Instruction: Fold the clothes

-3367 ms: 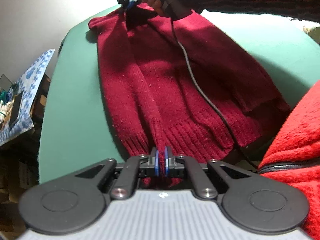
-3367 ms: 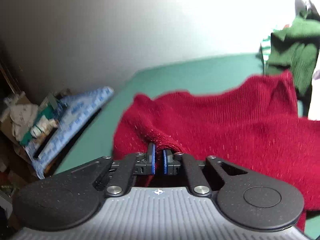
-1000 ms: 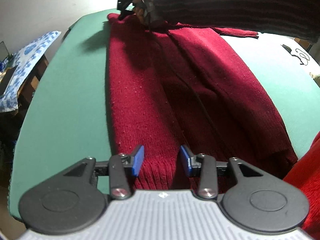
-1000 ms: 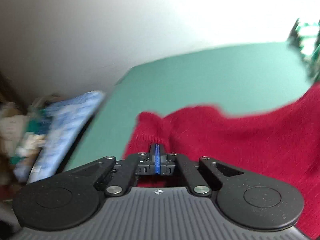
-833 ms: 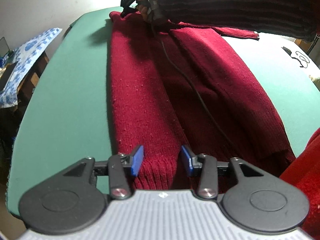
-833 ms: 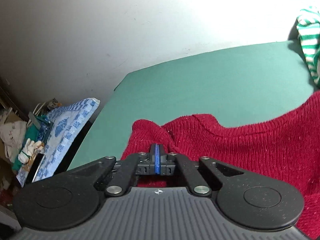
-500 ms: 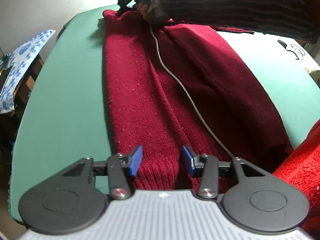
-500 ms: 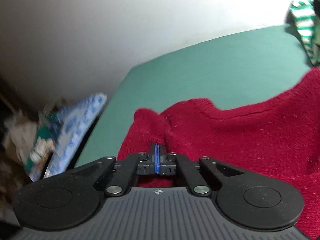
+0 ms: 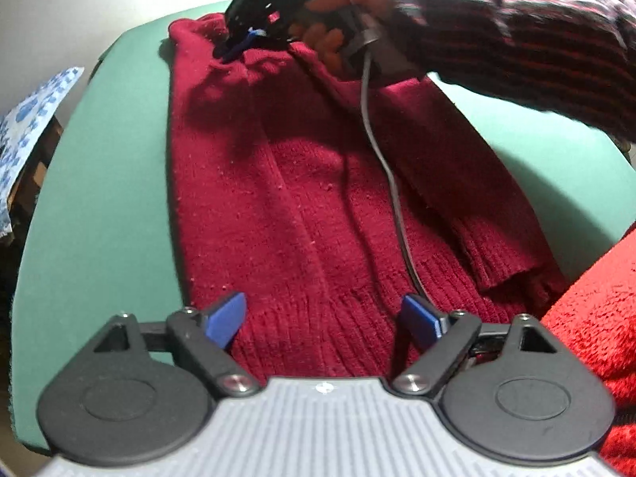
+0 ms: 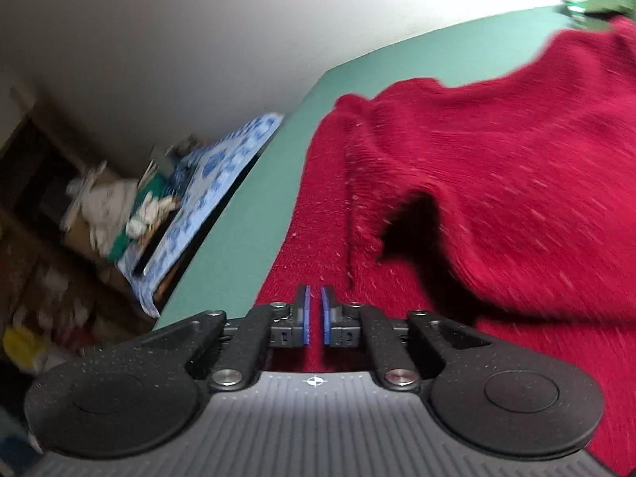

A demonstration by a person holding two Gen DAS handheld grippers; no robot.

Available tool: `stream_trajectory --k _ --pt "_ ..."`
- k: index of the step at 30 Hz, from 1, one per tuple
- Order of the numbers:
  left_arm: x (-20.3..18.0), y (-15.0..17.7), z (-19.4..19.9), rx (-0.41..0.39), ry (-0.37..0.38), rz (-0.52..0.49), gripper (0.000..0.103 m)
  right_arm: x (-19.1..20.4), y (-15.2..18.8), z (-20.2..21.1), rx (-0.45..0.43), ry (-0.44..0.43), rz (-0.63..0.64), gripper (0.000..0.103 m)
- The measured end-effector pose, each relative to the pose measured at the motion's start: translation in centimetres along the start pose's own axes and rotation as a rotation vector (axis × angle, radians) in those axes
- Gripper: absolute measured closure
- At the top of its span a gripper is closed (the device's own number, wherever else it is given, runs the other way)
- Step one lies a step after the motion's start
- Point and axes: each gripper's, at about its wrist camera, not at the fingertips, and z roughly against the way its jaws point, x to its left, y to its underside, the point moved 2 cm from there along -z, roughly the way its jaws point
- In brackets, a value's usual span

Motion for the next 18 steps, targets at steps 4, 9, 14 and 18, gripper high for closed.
stream_trajectory --k 4,9,14,18 --pt "0.1 0.5 0.2 0.007 -0.001 0.027 0.017 2.3 3.7 2.4 0.09 -0.144 0.003 0.079" --pt "0.1 0.7 0.8 0.019 -0.004 0.046 0.018 2.9 8.7 3.4 0.203 -0.106 -0.037 0.088" --pt "1.8 -0.3 4.5 -0.032 -0.02 0.001 0.018 3.1 10.9 5.9 0.143 -0.078 -0.036 0.09" --pt "4.9 -2.7 7.2 -0.099 -0.098 -0.09 0.017 3.2 11.4 4.5 0.106 -0.058 -0.074 0.091"
